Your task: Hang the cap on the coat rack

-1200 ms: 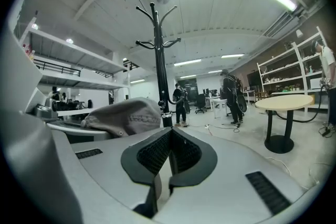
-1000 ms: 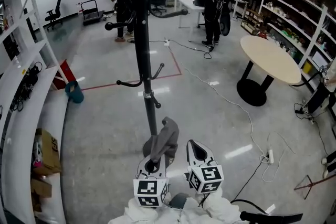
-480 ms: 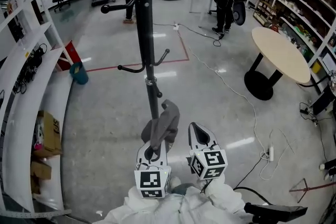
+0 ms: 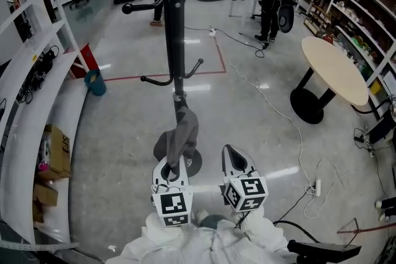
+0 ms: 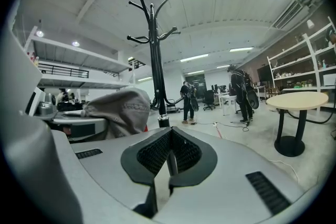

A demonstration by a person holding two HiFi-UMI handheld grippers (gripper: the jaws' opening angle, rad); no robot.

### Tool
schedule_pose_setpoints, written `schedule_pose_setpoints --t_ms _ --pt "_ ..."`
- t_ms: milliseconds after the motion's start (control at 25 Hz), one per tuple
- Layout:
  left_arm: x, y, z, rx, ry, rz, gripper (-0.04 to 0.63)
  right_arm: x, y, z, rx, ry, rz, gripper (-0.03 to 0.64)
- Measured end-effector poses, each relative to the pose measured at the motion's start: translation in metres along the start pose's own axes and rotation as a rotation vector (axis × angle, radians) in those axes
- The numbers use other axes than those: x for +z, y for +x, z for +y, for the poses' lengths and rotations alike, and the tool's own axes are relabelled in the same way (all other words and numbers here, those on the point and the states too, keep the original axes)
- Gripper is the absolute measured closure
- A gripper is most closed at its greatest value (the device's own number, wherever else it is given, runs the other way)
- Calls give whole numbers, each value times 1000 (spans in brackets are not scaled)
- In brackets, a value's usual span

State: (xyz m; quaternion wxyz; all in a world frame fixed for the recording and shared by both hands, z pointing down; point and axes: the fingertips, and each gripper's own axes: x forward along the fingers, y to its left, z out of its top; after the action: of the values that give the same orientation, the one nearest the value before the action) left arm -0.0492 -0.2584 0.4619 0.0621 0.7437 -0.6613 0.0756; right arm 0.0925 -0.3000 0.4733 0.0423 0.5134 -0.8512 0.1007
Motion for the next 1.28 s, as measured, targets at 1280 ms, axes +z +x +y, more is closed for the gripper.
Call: schedule_pose_setpoints --t_ms 1280 --pt "-39 57 -22 -38 14 124 581 -6 -4 -44 -66 33 16 607"
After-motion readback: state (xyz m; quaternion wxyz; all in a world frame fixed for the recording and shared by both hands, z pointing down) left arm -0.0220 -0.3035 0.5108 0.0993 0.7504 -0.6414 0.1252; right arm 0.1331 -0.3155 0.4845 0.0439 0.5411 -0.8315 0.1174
